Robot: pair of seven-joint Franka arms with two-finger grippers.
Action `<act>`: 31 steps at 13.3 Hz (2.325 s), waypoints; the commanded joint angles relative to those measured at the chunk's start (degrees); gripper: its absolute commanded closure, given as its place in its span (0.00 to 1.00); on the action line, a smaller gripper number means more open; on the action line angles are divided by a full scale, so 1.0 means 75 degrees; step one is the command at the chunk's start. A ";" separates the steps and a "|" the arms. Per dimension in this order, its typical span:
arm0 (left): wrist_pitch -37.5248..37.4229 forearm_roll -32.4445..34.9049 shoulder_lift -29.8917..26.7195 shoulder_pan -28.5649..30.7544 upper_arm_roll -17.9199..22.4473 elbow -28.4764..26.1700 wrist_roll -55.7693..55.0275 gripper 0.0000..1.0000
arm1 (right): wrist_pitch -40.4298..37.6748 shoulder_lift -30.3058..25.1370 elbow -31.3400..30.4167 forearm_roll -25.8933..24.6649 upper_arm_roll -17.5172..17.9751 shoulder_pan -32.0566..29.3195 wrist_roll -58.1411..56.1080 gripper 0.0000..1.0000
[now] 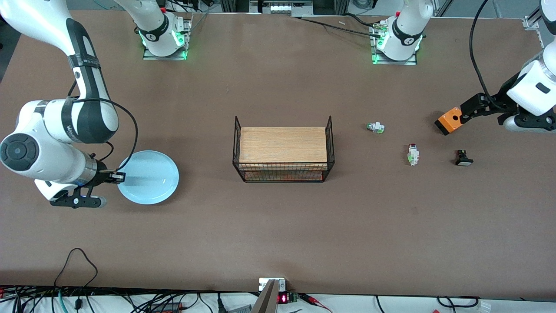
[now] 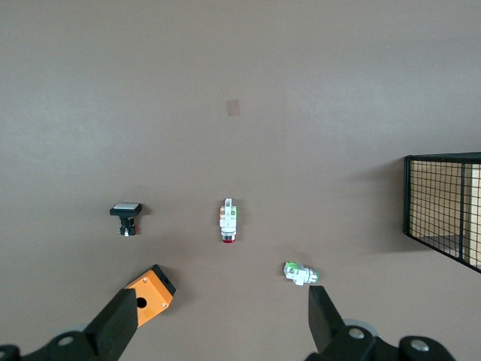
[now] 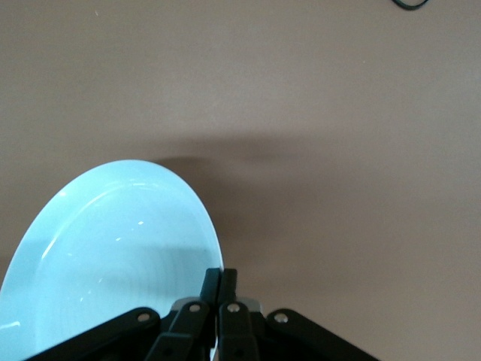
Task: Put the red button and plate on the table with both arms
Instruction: 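Carry the plate away from the basket and lower it onto the table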
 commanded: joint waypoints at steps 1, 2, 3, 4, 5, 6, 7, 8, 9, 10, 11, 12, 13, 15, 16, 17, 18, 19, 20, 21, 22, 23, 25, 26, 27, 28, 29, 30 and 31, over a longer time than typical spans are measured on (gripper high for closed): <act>-0.0044 -0.0053 -0.0001 0.0049 -0.0003 0.0036 -0.0031 0.00 | 0.1796 -0.0837 -0.1851 0.0115 -0.0105 -0.0115 -0.0198 1.00; -0.0044 -0.0053 0.0011 0.0061 -0.0003 0.0036 -0.0031 0.00 | 0.2359 -0.0919 -0.2238 0.0115 -0.0140 -0.0127 -0.0198 1.00; -0.0056 -0.0041 0.0011 0.0061 -0.0003 0.0036 -0.0043 0.00 | 0.2713 -0.0989 -0.2486 0.0115 -0.0199 -0.0127 -0.0186 1.00; -0.0056 -0.0052 0.0022 0.0061 -0.0003 0.0036 -0.0020 0.00 | 0.3111 -0.1013 -0.2720 0.0115 -0.0257 -0.0150 -0.0198 1.00; -0.0021 -0.0053 0.0022 0.0061 -0.0003 0.0047 -0.0020 0.00 | 0.3416 -0.1014 -0.2908 0.0103 -0.0293 -0.0231 -0.0198 1.00; -0.0009 -0.0053 0.0022 0.0061 -0.0003 0.0059 -0.0020 0.00 | 0.3686 -0.1014 -0.3049 0.0115 -0.0293 -0.0348 -0.0198 1.00; -0.0020 -0.0053 0.0022 0.0049 -0.0014 0.0059 -0.0031 0.00 | 0.3933 -0.1002 -0.3167 0.0115 -0.0293 -0.0454 -0.0198 1.00; -0.0021 -0.0053 0.0022 0.0049 -0.0026 0.0059 -0.0031 0.00 | 0.4167 -0.0921 -0.3203 0.0115 -0.0293 -0.0559 -0.0198 1.00; -0.0021 -0.0053 0.0022 0.0049 -0.0014 0.0059 -0.0031 0.00 | 0.4378 -0.0827 -0.3238 0.0115 -0.0293 -0.0642 -0.0198 1.00; -0.0021 -0.0053 0.0034 0.0061 -0.0014 0.0059 -0.0031 0.00 | 0.4612 -0.0733 -0.3273 0.0103 -0.0293 -0.0666 -0.0198 1.00; -0.0021 -0.0053 0.0069 0.0061 -0.0003 0.0059 -0.0031 0.00 | 0.4928 -0.0616 -0.3390 0.0115 -0.0293 -0.0735 -0.0186 1.00; -0.0021 -0.0053 0.0069 0.0061 -0.0003 0.0059 -0.0031 0.00 | 0.5418 -0.0557 -0.3576 0.0150 -0.0293 -0.0748 -0.0093 1.00; -0.0021 -0.0053 0.0081 0.0061 -0.0003 0.0059 -0.0031 0.00 | 0.5876 -0.0441 -0.3741 0.0197 -0.0293 -0.0794 -0.0058 1.00; -0.0056 -0.0053 0.0093 0.0049 -0.0014 0.0059 -0.0020 0.00 | 0.6301 -0.0311 -0.3883 0.0209 -0.0293 -0.0818 0.0082 1.00; -0.0056 -0.0076 0.0093 0.0061 -0.0014 0.0059 -0.0020 0.00 | 0.6337 -0.0218 -0.3883 0.0220 -0.0293 -0.0818 0.0083 1.00; -0.0044 -0.0088 0.0093 0.0049 -0.0014 0.0071 -0.0020 0.00 | 0.6512 -0.0112 -0.3883 0.0221 -0.0293 -0.0818 0.0083 1.00; -0.0044 -0.0065 0.0093 0.0049 -0.0014 0.0071 -0.0031 0.00 | 0.6594 -0.0030 -0.3883 0.0221 -0.0293 -0.0818 0.0083 1.00; -0.0044 -0.0064 0.0151 0.0049 -0.0014 0.0071 -0.0031 0.00 | 0.6607 0.0006 -0.3883 0.0209 -0.0293 -0.0807 0.0083 1.00; -0.0044 -0.0087 0.0233 0.0061 -0.0003 0.0071 -0.0031 0.00 | 0.6584 0.0029 -0.3883 0.0209 -0.0293 -0.0795 0.0072 0.98; -0.0044 -0.0123 0.0245 0.0131 -0.0003 0.0071 -0.0020 0.00 | 0.6549 0.0018 -0.3871 0.0209 -0.0293 -0.0772 0.0037 0.88; -0.0032 -0.0123 0.0257 0.0143 -0.0003 0.0071 -0.0020 0.00 | 0.6525 -0.0029 -0.3848 0.0209 -0.0293 -0.0771 -0.0056 0.77; -0.0032 -0.0134 0.0257 0.0178 -0.0003 0.0071 -0.0020 0.00 | 0.6363 -0.0087 -0.3836 0.0197 -0.0293 -0.0737 -0.0069 0.71; -0.0021 -0.0135 0.0292 0.0295 -0.0026 0.0071 0.0015 0.00 | 0.5999 -0.0379 -0.3848 0.0174 -0.0293 -0.0631 -0.0127 0.43; -0.0021 -0.0065 0.0280 0.0295 -0.0049 0.0141 0.0004 0.00 | 0.5974 -0.0450 -0.3859 0.0162 -0.0293 -0.0608 -0.0209 0.21; -0.0090 -0.0087 0.0141 0.0342 0.0009 0.0338 -0.0008 0.00 | 0.5986 -0.0463 -0.3859 0.0150 -0.0293 -0.0596 -0.0268 0.08; -0.0253 -0.0134 -0.0174 0.0493 -0.0026 0.0863 0.0062 0.00 | 0.6009 -0.0463 -0.3871 0.0150 -0.0293 -0.0584 -0.0303 0.00; -0.0475 -0.0088 -0.0107 0.0425 -0.0107 0.1111 -0.0007 0.00 | 0.6033 -0.0463 -0.3871 0.0115 -0.0293 -0.0537 -0.0303 0.00; -0.0570 -0.0065 0.0160 0.0366 -0.0317 0.1114 -0.0031 0.00 | 0.6044 -0.0474 -0.3871 0.0103 -0.0293 -0.0467 -0.0303 0.00; -0.0583 -0.0087 0.0384 0.0366 -0.0447 0.1126 -0.0031 0.00 | 0.6114 -0.0474 -0.3894 0.0103 -0.0293 -0.0385 -0.0292 0.00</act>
